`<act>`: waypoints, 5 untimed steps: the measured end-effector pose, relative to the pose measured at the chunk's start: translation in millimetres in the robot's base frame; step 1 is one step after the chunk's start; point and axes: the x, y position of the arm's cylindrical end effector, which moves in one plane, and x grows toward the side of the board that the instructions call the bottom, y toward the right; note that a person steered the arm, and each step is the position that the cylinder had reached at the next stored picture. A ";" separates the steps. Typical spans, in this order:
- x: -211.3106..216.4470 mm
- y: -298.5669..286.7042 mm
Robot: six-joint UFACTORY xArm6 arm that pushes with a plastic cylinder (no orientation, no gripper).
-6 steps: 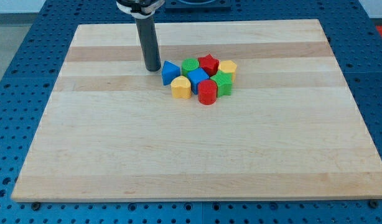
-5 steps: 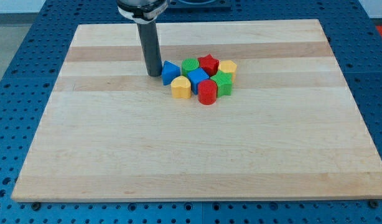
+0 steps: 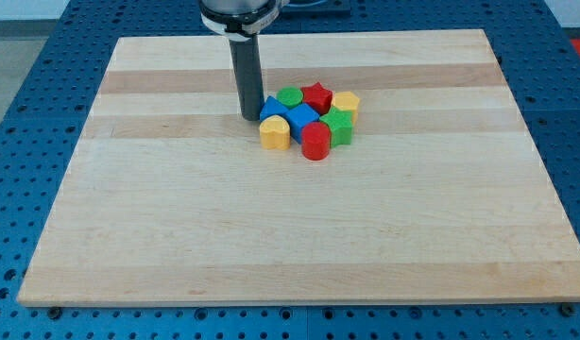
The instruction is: Push blue triangle into the group of blocks
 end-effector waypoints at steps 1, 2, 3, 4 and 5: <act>0.0 -3.0; -0.3 -27.2; 20.6 -61.7; 95.2 -69.3; 145.7 -20.9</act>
